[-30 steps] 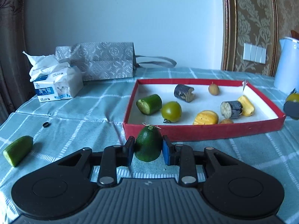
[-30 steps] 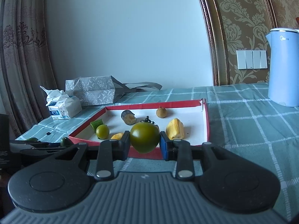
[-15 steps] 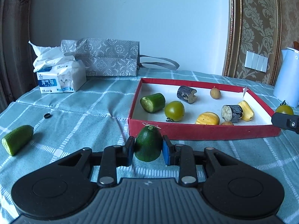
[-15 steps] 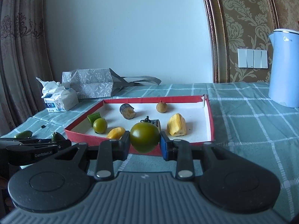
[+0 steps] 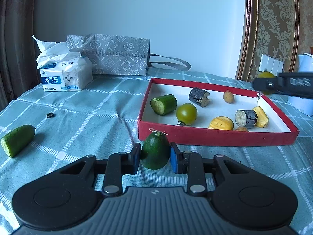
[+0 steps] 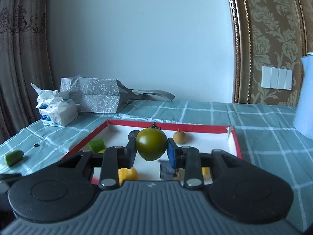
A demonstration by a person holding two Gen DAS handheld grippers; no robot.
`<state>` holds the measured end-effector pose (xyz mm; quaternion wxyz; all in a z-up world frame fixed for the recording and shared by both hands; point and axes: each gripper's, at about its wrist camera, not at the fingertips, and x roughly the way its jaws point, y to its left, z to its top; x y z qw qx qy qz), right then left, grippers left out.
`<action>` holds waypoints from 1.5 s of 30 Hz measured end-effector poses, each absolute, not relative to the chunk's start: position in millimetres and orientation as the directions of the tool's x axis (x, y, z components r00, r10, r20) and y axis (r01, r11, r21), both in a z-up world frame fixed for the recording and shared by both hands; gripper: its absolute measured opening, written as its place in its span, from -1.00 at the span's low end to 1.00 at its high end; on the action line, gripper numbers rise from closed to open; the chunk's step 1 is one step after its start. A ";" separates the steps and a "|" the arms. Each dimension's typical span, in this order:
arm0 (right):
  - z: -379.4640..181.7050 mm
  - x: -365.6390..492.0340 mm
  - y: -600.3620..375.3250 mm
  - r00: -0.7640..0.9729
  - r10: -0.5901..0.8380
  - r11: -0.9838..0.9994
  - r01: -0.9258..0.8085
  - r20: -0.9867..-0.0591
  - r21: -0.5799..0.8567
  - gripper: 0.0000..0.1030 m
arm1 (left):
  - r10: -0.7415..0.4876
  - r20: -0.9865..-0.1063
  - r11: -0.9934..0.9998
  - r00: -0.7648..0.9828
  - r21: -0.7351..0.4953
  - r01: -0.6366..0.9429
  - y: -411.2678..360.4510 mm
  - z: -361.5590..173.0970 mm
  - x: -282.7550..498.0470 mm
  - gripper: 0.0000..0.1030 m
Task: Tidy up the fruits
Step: 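Lower the green tomato into the red tray and open the right tool, then lower the dark green fruit into the red tray and open the left tool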
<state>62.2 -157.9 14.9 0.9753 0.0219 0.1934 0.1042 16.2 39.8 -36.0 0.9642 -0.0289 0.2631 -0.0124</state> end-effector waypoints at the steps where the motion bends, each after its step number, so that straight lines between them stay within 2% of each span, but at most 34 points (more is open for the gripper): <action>1: 14.3 69.0 -155.8 0.904 0.203 0.979 -0.189 -0.376 0.076 -0.39 | -0.039 -0.507 0.998 0.861 -0.063 0.008 39.8 -36.1 16.1 -0.43; 8: -2.8 105.7 -147.8 0.897 0.144 0.989 -0.141 -0.418 0.038 -0.38 | -0.041 -0.514 0.998 0.857 -0.064 0.010 40.1 -36.7 17.3 -0.43; 10: -7.8 109.8 -149.3 0.891 0.140 0.990 -0.137 -0.432 0.039 -0.17 | -0.042 -0.516 0.998 0.856 -0.064 0.010 40.0 -36.7 17.7 -0.43; 12: -9.8 106.8 -151.9 0.899 0.126 0.992 -0.121 -0.420 0.039 0.20 | -0.042 -0.517 0.998 0.855 -0.066 0.009 40.6 -36.8 17.9 -0.43; 14: -9.2 102.2 -157.4 0.905 0.130 0.992 -0.118 -0.405 0.055 0.30 | -0.042 -0.520 0.998 0.853 -0.068 0.007 40.9 -36.9 18.3 -0.43; 18: -1.2 76.6 -172.5 0.922 0.149 0.987 -0.118 -0.356 0.109 0.30 | -0.042 -0.525 0.997 0.850 -0.075 0.003 42.2 -37.6 19.3 -0.43; 22: -3.1 33.5 -187.0 0.931 0.161 0.985 -0.131 -0.327 0.112 0.42 | -0.035 -0.521 0.997 0.853 -0.073 -0.004 42.3 -37.4 18.5 -0.43; 28: -17.7 -17.8 -211.9 0.944 0.135 0.987 -0.102 -0.302 0.124 0.43 | -0.021 -0.511 0.998 0.859 -0.062 -0.013 41.4 -36.5 16.9 -0.43; 31: -18.9 -25.0 -217.4 0.956 0.116 0.988 -0.083 -0.268 0.133 0.43 | -0.010 -0.502 0.999 0.865 -0.051 -0.018 40.1 -35.7 15.3 -0.43; 45: -18.7 -25.0 -224.1 0.960 0.132 0.982 -0.092 -0.246 0.165 0.43 | 0.025 -0.485 1.000 0.874 -0.004 -0.031 34.1 -34.3 11.7 -0.42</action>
